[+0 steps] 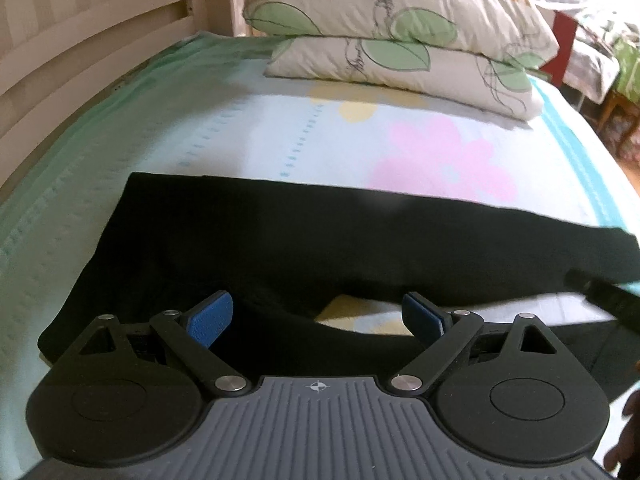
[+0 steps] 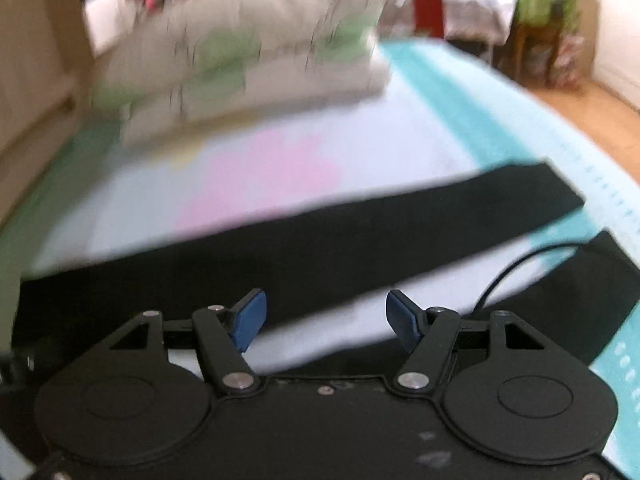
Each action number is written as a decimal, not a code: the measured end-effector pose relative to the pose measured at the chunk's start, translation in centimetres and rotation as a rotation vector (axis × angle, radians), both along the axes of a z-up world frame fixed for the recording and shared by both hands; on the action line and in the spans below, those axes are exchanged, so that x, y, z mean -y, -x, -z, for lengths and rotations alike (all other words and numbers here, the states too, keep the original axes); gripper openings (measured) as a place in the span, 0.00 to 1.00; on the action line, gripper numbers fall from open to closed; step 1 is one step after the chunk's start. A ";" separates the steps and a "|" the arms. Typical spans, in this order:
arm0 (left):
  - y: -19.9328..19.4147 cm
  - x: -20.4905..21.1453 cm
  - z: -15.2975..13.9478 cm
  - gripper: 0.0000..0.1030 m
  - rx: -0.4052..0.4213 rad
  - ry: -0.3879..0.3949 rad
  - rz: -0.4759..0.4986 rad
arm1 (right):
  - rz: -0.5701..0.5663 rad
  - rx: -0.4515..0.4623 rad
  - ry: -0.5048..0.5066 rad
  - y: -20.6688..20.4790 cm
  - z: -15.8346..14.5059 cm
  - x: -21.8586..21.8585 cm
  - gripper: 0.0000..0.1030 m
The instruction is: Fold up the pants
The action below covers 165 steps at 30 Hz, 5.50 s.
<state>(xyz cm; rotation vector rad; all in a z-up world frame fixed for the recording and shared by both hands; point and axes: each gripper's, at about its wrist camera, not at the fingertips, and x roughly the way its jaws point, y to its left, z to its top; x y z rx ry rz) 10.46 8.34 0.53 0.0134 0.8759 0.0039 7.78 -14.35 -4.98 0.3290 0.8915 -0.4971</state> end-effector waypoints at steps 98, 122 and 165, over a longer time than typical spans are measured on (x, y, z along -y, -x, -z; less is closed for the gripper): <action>7.1 -1.1 9.8 0.74 -0.131 -0.453 0.478 | 0.332 -0.092 -0.204 14.1 2.0 17.5 0.04; 1.5 -1.8 2.6 0.09 0.024 -0.137 0.426 | 0.324 0.015 -0.136 13.5 -2.6 16.5 0.04; -15.4 1.7 8.5 0.09 -0.140 -0.175 0.386 | 0.244 -0.031 -0.029 -1.0 3.7 26.1 0.13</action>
